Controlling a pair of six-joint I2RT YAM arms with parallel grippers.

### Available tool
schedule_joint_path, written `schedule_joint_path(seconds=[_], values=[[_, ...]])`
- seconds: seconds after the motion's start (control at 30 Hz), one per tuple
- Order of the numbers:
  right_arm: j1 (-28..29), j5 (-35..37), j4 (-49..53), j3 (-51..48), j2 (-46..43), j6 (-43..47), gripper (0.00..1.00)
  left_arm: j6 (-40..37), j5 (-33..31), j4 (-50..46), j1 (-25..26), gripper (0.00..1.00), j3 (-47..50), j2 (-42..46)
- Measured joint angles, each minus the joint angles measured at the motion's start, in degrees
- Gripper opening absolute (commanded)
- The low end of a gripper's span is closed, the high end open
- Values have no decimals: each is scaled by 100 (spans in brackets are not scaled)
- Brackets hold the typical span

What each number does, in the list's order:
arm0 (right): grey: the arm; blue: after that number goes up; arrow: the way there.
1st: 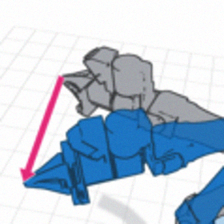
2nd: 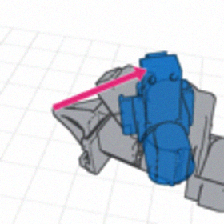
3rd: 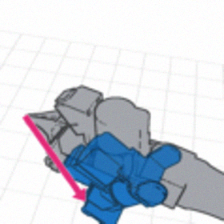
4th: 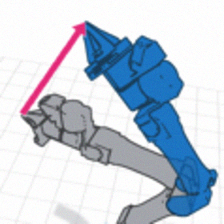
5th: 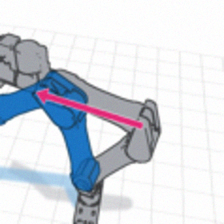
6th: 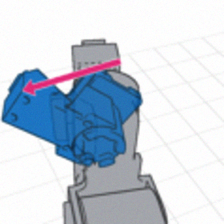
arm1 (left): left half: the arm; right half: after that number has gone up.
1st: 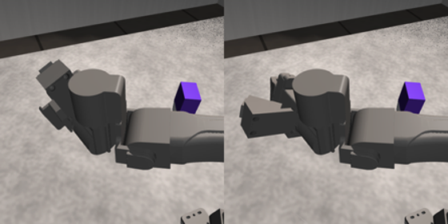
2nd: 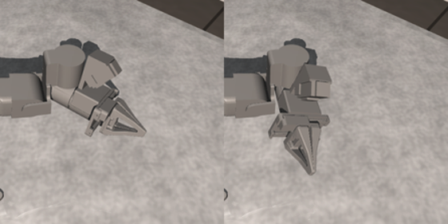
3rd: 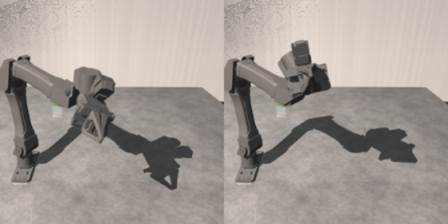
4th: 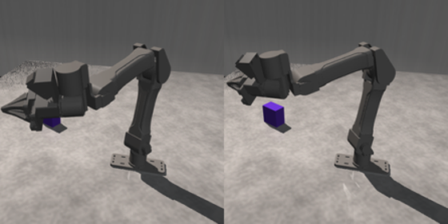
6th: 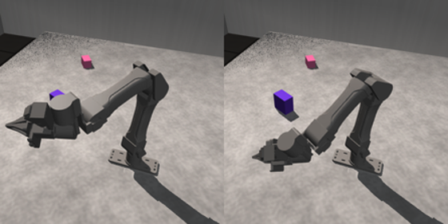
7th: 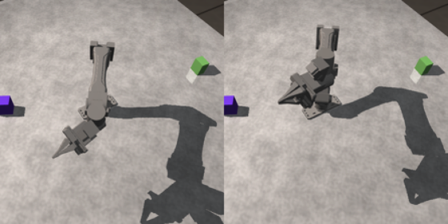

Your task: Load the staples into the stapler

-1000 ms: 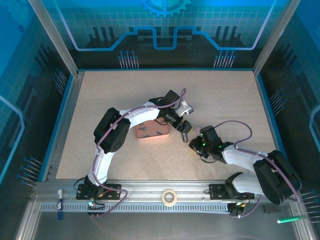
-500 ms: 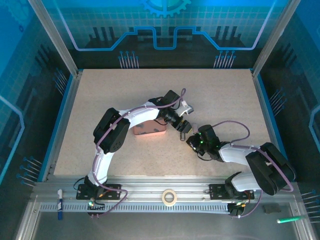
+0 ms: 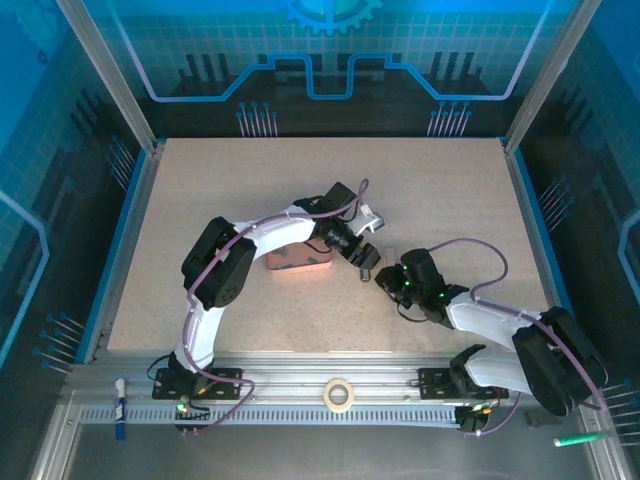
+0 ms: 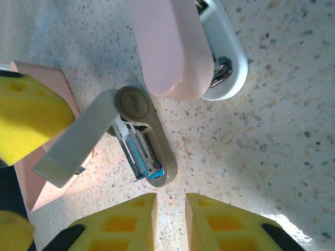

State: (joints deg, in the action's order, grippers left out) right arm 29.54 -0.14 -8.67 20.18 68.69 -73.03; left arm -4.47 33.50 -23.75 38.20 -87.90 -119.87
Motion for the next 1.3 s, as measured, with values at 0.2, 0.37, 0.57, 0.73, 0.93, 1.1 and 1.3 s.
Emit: schedule_joint_path(seconds=[0.2,0.37,0.57,0.73,0.93,1.1,1.3], values=[[-111,66,446,0,-365,138,25,0,66,2,2,66,114,39],[-162,111,785,44,-527,299,28,0,94,2,2,66,219,39],[-164,125,1137,332,-538,522,31,0,94,2,2,66,229,48],[-177,111,1263,568,-520,710,33,92,103,39,2,72,289,92],[-186,31,1322,894,-260,918,35,577,85,321,-111,75,461,352],[-186,-140,1379,1259,149,1117,36,951,81,761,-343,75,612,726],[-186,-332,1377,1582,706,1287,36,1211,81,1139,-542,75,817,1038]])
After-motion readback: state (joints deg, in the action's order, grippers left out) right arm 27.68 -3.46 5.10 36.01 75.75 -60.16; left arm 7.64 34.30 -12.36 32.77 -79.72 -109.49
